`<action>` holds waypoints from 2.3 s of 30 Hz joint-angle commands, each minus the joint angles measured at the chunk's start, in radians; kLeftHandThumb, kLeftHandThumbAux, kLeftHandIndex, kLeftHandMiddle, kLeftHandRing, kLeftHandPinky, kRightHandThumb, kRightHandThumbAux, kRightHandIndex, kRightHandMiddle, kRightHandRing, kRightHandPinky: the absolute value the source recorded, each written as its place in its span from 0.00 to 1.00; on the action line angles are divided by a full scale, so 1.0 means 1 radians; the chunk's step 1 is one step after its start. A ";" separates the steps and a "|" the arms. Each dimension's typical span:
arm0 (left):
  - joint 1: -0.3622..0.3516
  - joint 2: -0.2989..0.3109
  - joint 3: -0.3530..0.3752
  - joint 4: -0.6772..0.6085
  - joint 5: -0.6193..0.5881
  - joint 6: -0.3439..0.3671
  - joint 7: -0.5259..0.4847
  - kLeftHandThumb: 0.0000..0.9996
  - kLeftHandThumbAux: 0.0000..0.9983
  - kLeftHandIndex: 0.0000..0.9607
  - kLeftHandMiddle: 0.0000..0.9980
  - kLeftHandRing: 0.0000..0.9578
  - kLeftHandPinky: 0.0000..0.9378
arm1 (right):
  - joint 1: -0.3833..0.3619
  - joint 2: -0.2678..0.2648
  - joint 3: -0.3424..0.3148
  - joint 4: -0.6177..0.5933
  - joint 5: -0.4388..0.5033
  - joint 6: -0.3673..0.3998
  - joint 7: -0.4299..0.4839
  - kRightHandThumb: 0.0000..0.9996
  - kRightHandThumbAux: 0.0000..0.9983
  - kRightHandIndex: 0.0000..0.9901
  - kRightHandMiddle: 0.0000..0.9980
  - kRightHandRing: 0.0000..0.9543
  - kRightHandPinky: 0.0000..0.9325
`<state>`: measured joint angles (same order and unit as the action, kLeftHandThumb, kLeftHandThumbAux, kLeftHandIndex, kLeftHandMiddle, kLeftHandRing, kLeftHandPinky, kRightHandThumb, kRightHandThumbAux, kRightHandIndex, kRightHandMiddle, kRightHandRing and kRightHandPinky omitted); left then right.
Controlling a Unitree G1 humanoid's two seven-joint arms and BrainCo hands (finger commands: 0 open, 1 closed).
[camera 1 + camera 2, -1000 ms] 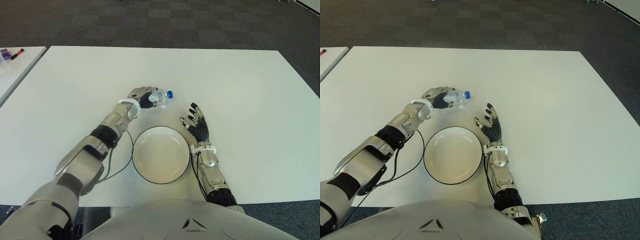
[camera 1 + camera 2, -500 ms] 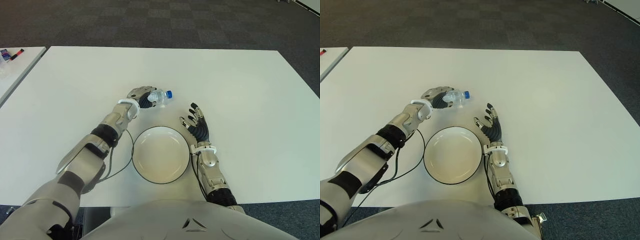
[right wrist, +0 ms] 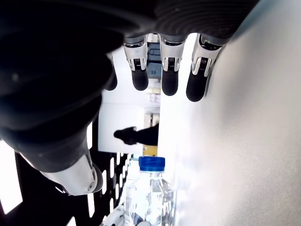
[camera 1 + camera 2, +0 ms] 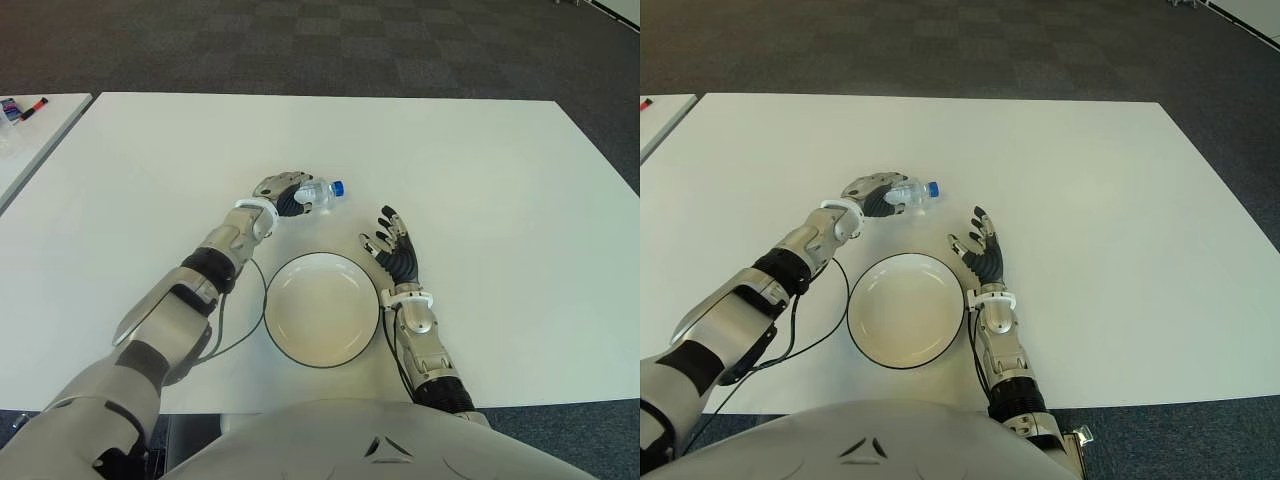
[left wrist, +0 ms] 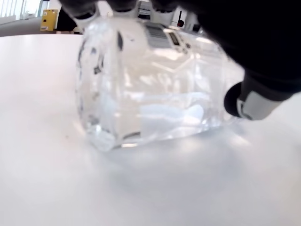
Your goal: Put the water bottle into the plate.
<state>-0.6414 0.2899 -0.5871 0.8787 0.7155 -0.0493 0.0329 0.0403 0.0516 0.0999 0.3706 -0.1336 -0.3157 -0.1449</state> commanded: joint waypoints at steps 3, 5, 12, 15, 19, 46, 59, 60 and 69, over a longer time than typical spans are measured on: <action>0.045 0.001 -0.030 0.035 0.025 0.007 0.001 0.51 0.46 0.03 0.09 0.11 0.20 | 0.034 0.005 -0.002 0.012 0.002 0.040 0.001 0.28 0.78 0.07 0.09 0.10 0.15; 0.046 0.000 -0.033 0.038 0.025 0.009 0.007 0.51 0.46 0.03 0.11 0.12 0.23 | 0.035 0.006 -0.003 0.010 0.004 0.038 0.002 0.29 0.79 0.07 0.09 0.10 0.15; 0.044 -0.002 -0.043 0.052 0.027 0.011 0.020 0.52 0.46 0.04 0.14 0.16 0.26 | 0.038 0.006 -0.006 0.006 0.013 0.041 0.010 0.30 0.79 0.07 0.09 0.11 0.16; 0.042 -0.004 -0.047 0.061 0.029 0.009 0.026 0.51 0.45 0.05 0.14 0.16 0.25 | 0.039 0.006 -0.008 0.007 0.018 0.038 0.015 0.31 0.79 0.07 0.09 0.11 0.16; 0.036 -0.011 -0.055 0.086 0.034 0.004 0.034 0.49 0.44 0.05 0.14 0.16 0.22 | 0.039 0.006 -0.008 0.009 0.017 0.032 0.012 0.32 0.79 0.07 0.10 0.11 0.16; 0.005 -0.042 -0.105 0.178 0.067 0.010 0.056 0.49 0.46 0.01 0.11 0.14 0.20 | 0.047 0.002 -0.007 -0.006 0.013 0.037 0.011 0.31 0.77 0.07 0.10 0.11 0.16; -0.012 -0.046 -0.131 0.203 0.076 0.006 0.050 0.47 0.44 0.00 0.08 0.10 0.16 | 0.043 0.003 -0.008 0.000 0.013 0.032 0.009 0.32 0.78 0.07 0.10 0.11 0.15; -0.013 -0.045 -0.133 0.204 0.076 0.006 0.049 0.47 0.43 0.00 0.08 0.09 0.16 | 0.043 0.003 -0.008 0.001 0.013 0.032 0.009 0.32 0.78 0.07 0.10 0.11 0.15; -0.012 -0.042 -0.141 0.200 0.081 0.007 0.044 0.41 0.39 0.00 0.07 0.09 0.15 | 0.042 0.002 -0.008 0.004 0.014 0.029 0.010 0.32 0.78 0.07 0.10 0.11 0.16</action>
<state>-0.7200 0.2520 -0.6926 1.0348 0.7685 -0.0488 0.1326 0.0680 0.0520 0.0976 0.3453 -0.1201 -0.3141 -0.1350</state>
